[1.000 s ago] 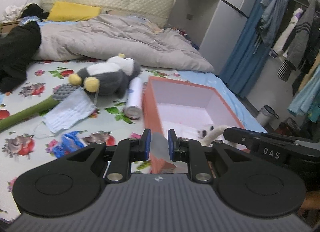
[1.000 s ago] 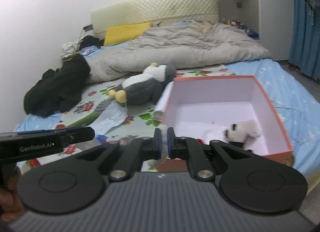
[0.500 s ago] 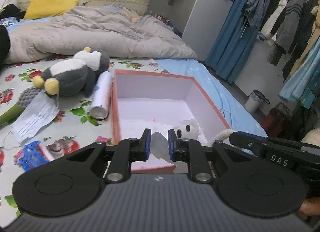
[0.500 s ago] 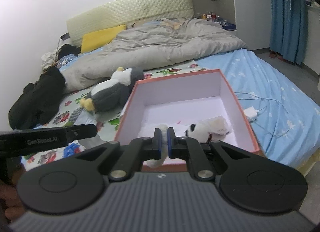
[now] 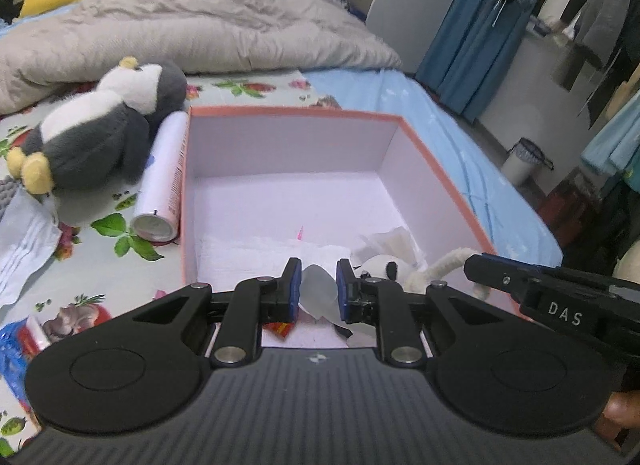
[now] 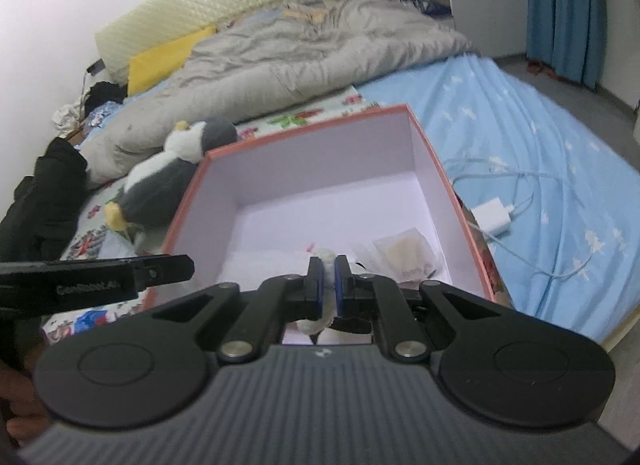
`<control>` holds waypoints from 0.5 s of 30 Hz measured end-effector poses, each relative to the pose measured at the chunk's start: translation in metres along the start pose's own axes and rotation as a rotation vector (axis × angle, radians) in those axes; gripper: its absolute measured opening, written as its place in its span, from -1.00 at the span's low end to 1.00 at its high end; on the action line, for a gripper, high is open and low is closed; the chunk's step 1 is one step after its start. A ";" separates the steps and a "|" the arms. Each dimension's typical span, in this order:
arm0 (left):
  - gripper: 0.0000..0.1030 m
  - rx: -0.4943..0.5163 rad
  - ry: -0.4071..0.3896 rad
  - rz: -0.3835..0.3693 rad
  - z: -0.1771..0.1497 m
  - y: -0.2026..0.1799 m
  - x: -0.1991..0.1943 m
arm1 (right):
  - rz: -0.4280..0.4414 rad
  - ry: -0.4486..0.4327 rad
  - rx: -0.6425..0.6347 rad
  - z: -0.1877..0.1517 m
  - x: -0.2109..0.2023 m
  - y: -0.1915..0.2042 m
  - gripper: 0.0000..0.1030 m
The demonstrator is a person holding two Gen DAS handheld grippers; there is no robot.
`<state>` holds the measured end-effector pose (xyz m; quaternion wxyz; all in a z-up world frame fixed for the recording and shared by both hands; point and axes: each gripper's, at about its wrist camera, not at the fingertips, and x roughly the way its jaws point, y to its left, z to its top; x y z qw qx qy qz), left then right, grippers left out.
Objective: Organize soft objects
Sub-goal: 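Carry the white ring in the right gripper over the pink box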
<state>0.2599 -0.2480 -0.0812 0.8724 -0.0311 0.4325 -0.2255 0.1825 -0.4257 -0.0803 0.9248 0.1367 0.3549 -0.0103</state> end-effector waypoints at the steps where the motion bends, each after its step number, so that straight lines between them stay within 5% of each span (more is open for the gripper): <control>1: -0.58 0.001 0.011 0.003 0.002 0.000 0.009 | -0.005 0.011 0.003 0.000 0.007 -0.003 -0.81; 10: -0.42 -0.031 0.075 0.027 0.011 0.006 0.058 | -0.023 0.094 0.025 -0.003 0.049 -0.020 -0.69; 13: -0.04 -0.004 0.082 0.041 0.013 0.004 0.062 | -0.021 0.113 0.041 -0.006 0.054 -0.021 -0.32; 15: -0.04 0.015 0.076 0.046 0.014 0.001 0.060 | -0.010 0.110 0.036 -0.008 0.052 -0.019 -0.23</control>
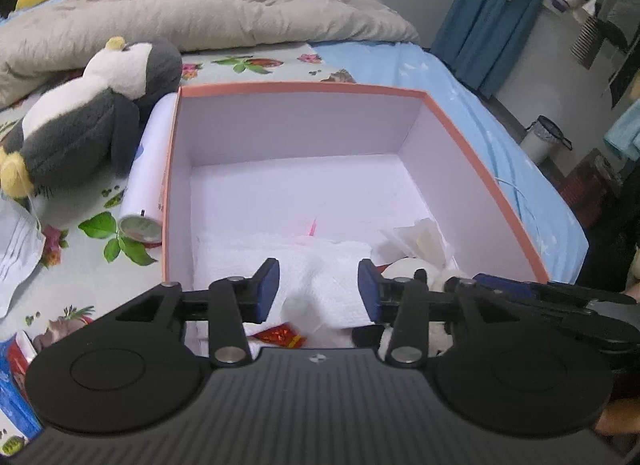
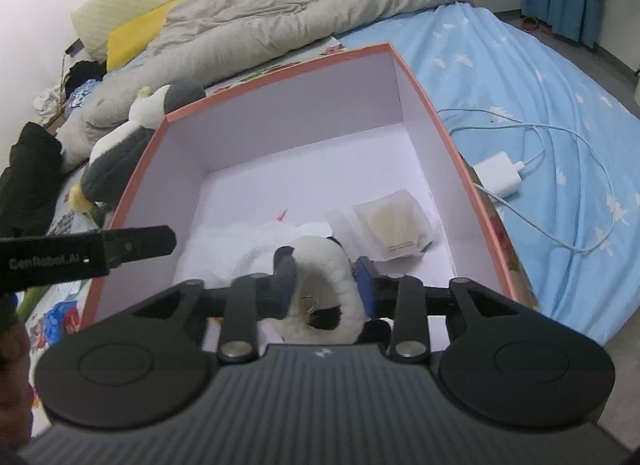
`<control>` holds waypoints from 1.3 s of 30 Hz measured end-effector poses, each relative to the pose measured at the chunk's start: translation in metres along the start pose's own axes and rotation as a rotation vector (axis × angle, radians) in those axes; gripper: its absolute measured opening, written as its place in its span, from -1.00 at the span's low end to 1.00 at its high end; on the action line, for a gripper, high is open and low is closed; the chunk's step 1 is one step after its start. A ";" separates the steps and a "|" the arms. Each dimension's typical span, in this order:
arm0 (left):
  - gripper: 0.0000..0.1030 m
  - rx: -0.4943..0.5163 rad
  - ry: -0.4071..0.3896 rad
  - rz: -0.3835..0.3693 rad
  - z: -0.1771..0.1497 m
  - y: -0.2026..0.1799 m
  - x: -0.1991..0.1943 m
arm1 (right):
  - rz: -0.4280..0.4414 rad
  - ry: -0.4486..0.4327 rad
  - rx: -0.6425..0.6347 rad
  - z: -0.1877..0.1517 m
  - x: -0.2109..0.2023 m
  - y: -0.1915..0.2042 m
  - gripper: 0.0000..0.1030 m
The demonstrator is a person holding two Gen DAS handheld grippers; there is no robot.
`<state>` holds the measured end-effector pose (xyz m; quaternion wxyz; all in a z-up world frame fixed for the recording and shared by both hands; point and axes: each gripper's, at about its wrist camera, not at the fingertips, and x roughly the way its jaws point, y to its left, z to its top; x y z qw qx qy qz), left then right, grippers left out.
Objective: Organize soft objects
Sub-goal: 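Carry the white ring in the right gripper over the pink box, then open the right gripper to drop the white ring into the box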
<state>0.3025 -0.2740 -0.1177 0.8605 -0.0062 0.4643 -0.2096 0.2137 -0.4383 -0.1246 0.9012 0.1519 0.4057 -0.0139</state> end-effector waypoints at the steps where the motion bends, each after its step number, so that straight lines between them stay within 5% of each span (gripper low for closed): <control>1: -0.03 0.004 -0.004 -0.004 0.000 0.000 -0.002 | -0.003 -0.003 -0.006 -0.001 -0.002 0.002 -0.22; 18: -0.03 0.022 -0.120 -0.024 -0.029 -0.002 -0.098 | 0.002 -0.128 -0.041 -0.029 -0.087 0.036 -0.22; 39: -0.04 -0.009 -0.265 -0.020 -0.124 0.012 -0.238 | 0.079 -0.213 -0.148 -0.095 -0.169 0.098 -0.22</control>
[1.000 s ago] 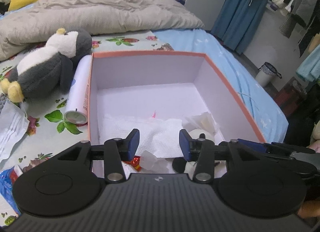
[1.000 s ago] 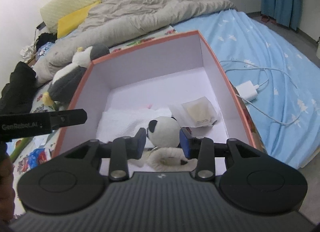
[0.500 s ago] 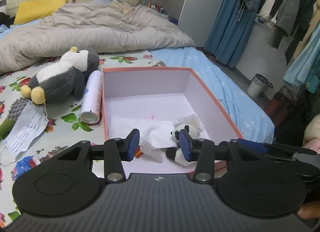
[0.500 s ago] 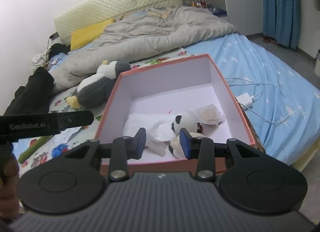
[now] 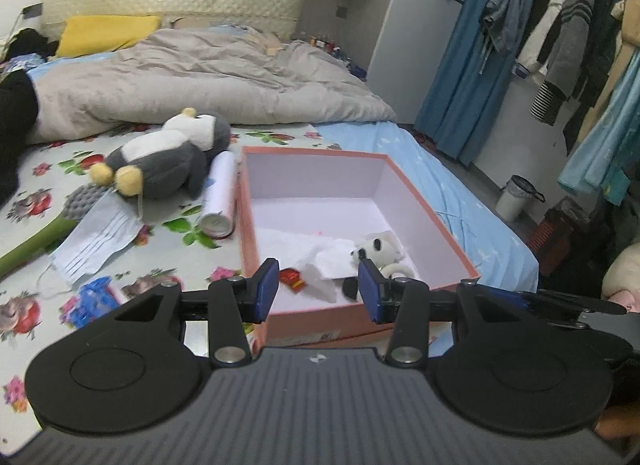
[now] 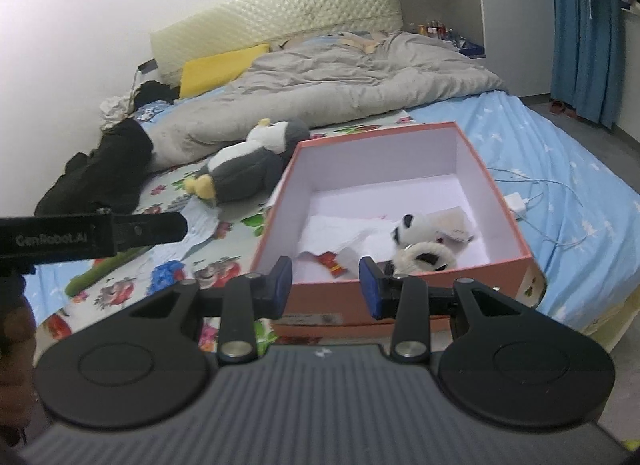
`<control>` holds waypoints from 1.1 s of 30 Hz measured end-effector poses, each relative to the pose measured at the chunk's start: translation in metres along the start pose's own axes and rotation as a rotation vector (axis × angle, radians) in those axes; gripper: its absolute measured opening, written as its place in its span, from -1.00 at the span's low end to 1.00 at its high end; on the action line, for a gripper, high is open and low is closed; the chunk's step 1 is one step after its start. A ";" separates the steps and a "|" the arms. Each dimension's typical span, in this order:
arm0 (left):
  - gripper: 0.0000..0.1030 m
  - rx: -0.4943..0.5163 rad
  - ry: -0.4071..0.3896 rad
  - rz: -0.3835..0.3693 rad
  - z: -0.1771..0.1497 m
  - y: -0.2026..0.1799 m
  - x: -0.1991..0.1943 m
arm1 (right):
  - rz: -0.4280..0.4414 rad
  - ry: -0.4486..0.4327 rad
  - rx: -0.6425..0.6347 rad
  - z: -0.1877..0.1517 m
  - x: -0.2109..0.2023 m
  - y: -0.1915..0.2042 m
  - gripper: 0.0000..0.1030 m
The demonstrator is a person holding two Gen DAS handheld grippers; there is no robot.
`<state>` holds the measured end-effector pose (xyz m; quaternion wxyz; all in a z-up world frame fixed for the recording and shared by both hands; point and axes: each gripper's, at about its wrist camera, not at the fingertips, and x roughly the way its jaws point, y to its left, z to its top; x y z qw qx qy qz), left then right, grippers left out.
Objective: Organize soft objects
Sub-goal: 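Open the right gripper to drop the white ring into the box, then move the left gripper to the blue face mask while the right reaches the blue bag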
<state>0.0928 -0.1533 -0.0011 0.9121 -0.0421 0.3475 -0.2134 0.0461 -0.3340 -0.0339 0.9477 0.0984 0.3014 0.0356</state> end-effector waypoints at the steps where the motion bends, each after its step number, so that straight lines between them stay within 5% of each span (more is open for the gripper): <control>1: -0.03 -0.002 -0.003 0.005 -0.003 0.003 -0.005 | 0.008 0.001 -0.006 -0.003 -0.003 0.005 -0.22; 21: -0.04 -0.107 -0.047 0.120 -0.056 0.066 -0.083 | 0.157 0.061 -0.124 -0.044 -0.011 0.085 -0.22; 33: -0.03 -0.221 0.003 0.243 -0.086 0.135 -0.095 | 0.289 0.178 -0.223 -0.072 0.026 0.138 -0.22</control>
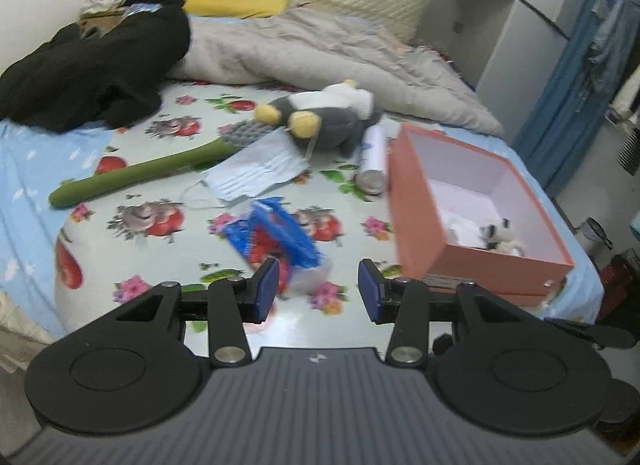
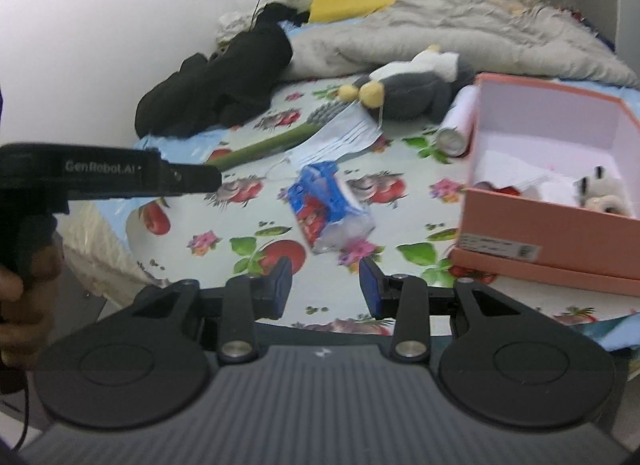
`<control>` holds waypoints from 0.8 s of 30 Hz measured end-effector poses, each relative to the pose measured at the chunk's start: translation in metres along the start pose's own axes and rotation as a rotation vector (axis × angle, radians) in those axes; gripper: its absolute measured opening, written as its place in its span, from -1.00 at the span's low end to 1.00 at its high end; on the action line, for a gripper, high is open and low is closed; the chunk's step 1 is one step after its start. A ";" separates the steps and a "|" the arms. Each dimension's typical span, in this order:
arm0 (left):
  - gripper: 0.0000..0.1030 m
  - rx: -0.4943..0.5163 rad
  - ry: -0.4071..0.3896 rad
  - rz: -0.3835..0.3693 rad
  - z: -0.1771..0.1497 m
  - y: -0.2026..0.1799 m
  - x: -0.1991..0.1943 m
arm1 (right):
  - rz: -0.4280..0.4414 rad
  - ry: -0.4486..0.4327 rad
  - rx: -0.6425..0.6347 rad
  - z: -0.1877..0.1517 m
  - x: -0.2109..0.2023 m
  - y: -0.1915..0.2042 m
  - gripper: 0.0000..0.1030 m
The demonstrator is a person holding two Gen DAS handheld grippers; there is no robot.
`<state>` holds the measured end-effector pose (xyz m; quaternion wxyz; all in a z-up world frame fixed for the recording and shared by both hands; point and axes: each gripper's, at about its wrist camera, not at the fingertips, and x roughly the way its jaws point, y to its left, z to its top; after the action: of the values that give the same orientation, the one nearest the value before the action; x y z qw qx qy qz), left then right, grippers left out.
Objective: Organize soft objects
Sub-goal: 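Move the left gripper to the blue face mask while the right reaches the blue bag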
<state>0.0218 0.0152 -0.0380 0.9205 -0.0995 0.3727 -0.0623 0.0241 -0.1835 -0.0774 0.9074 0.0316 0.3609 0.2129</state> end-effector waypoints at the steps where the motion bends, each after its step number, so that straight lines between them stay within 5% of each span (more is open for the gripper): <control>1: -0.03 -0.010 0.004 0.013 0.002 0.007 0.004 | 0.003 0.005 -0.003 0.002 0.005 0.001 -0.22; 7: -0.03 -0.033 0.046 0.058 0.023 0.038 0.041 | 0.001 0.025 -0.029 0.023 0.038 0.003 -0.22; 11: 0.09 -0.024 0.066 0.054 0.044 0.053 0.071 | -0.006 0.041 -0.040 0.035 0.064 0.000 0.17; 24: 0.22 0.094 0.205 0.052 0.097 0.090 0.202 | 0.023 0.132 -0.128 0.066 0.176 0.000 0.18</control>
<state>0.2375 0.0774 -0.1266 0.8826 -0.0397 0.4639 -0.0654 0.1823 -0.1046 -0.1417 0.8793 -0.0362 0.4052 0.2477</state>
